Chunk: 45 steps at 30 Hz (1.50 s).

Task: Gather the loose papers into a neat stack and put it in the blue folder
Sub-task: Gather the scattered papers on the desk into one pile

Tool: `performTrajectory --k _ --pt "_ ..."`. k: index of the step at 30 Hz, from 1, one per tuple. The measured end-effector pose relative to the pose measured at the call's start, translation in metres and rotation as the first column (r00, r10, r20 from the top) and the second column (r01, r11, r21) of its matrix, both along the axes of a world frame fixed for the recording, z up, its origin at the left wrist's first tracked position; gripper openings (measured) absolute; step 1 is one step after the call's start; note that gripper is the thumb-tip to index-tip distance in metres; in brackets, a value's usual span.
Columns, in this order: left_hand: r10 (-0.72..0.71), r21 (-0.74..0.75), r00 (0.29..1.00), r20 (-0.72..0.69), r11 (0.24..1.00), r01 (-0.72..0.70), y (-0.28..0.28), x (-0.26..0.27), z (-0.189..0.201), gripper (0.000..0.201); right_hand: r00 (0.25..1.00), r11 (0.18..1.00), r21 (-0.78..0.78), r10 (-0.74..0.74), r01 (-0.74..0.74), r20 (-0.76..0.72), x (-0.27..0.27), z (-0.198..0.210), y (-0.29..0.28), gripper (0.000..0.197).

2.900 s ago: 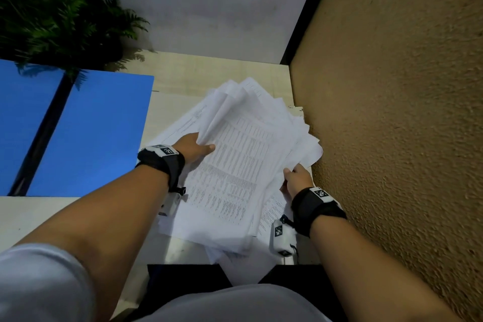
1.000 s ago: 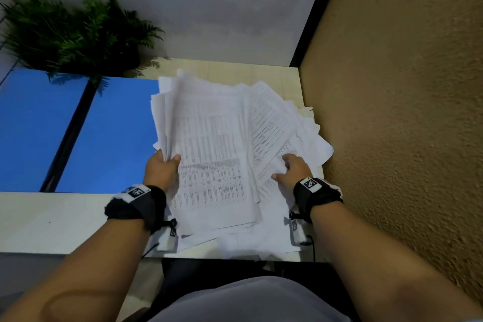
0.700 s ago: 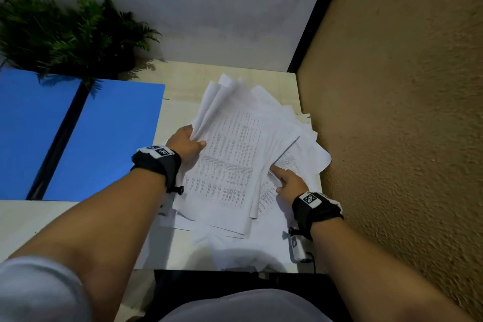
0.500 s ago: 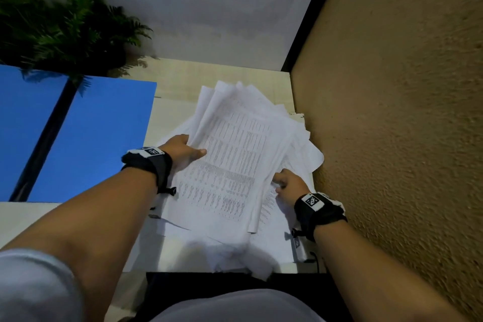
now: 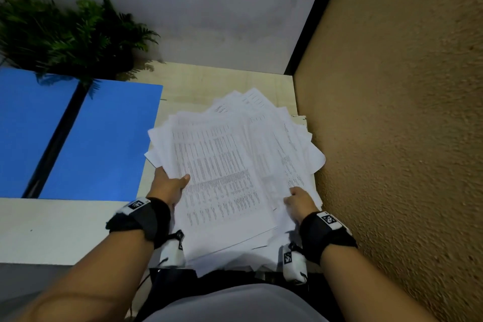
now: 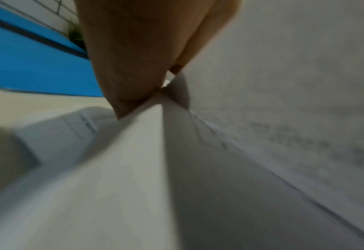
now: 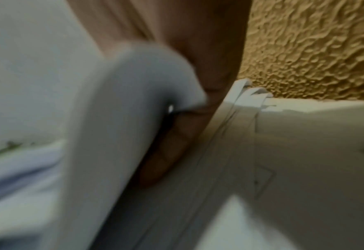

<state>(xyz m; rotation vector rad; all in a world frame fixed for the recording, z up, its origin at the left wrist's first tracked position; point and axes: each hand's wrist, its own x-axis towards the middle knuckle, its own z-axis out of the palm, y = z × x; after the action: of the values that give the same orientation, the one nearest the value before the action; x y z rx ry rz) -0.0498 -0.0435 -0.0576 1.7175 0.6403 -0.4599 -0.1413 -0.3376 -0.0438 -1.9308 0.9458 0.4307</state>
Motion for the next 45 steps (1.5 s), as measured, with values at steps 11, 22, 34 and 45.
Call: performTrajectory --k 11,22,34,45 --pt "-0.415 0.16 0.907 -0.069 0.893 0.42 -0.027 -0.025 -0.009 0.076 0.988 0.948 0.285 0.124 -0.144 0.089 0.012 0.014 0.035 0.078" --pt "-0.104 0.026 0.993 -0.051 0.994 0.105 -0.013 -0.022 -0.015 0.057 0.975 0.958 -0.286 0.041 0.024 0.218 0.032 0.018 -0.006 0.053" --pt "-0.099 0.033 0.99 -0.096 0.994 0.102 -0.015 -0.023 -0.019 0.058 0.985 0.754 -0.638 0.169 -0.157 -0.043 0.037 0.012 -0.015 0.059" --pt "-0.223 0.039 0.966 -0.128 0.973 0.23 -0.008 -0.022 -0.011 0.084 0.911 0.796 -0.552 0.0 0.249 0.412 0.041 0.117 -0.02 0.018"
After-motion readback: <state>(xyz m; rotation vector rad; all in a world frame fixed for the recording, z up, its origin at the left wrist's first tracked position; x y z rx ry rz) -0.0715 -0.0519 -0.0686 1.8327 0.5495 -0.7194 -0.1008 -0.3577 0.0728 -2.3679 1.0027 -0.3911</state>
